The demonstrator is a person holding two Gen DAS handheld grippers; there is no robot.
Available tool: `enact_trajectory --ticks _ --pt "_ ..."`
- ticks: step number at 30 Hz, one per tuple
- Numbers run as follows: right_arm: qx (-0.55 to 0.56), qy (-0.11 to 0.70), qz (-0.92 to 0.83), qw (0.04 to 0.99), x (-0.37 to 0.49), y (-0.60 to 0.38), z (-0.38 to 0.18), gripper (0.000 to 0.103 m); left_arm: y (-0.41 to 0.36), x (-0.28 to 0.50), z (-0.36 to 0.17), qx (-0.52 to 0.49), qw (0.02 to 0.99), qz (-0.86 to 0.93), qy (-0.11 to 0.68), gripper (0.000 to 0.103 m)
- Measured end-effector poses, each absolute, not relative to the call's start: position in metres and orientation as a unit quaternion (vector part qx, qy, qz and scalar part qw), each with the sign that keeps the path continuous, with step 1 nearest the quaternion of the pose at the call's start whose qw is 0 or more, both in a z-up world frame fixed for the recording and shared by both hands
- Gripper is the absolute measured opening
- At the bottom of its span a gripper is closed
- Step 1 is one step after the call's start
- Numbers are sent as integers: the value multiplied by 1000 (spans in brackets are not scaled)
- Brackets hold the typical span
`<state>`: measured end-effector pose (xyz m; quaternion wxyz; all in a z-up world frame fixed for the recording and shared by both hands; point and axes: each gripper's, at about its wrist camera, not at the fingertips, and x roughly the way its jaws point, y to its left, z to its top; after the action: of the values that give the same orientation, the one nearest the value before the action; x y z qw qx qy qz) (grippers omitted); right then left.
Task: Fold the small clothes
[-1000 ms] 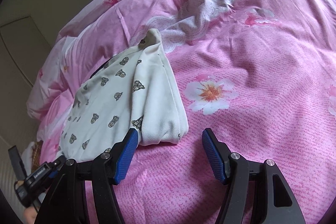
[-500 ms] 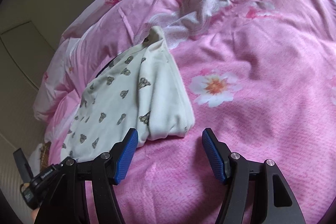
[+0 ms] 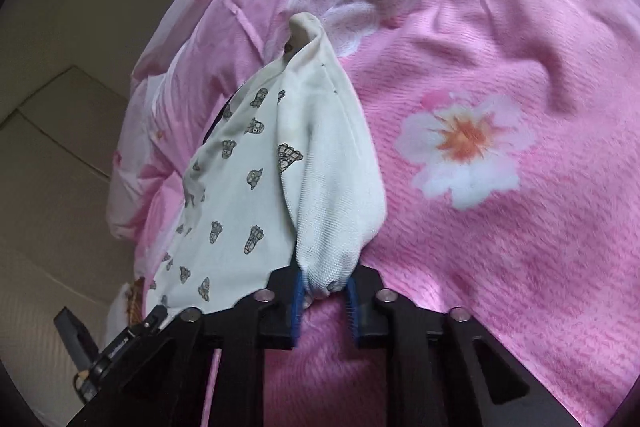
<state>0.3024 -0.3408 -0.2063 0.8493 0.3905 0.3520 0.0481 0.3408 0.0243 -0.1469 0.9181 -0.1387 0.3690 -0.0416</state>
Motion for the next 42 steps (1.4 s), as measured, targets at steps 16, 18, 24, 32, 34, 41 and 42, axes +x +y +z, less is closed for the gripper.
enact_trajectory --ticks 16,18,24,32,34,41,42 --pt "329 351 36 876 231 -327 -140 12 40 245 -113 -144 916 -45 371 13" --pt "325 363 37 873 212 -324 -140 12 42 225 -117 -144 914 -43 377 13" --pt "298 380 27 875 178 -314 -152 12 44 203 -146 -153 907 -35 389 13" --pt "265 404 -30 875 172 -309 -171 42 46 200 -144 -179 909 -43 374 13" --pt "239 390 -60 887 163 -310 -163 49 44 199 -144 -179 909 -41 374 14" --pt "163 344 -75 922 150 -303 -127 54 43 199 -143 -184 908 -30 376 14" --pt "158 342 -71 924 151 -302 -124 54 42 199 -141 -184 909 -30 374 13"
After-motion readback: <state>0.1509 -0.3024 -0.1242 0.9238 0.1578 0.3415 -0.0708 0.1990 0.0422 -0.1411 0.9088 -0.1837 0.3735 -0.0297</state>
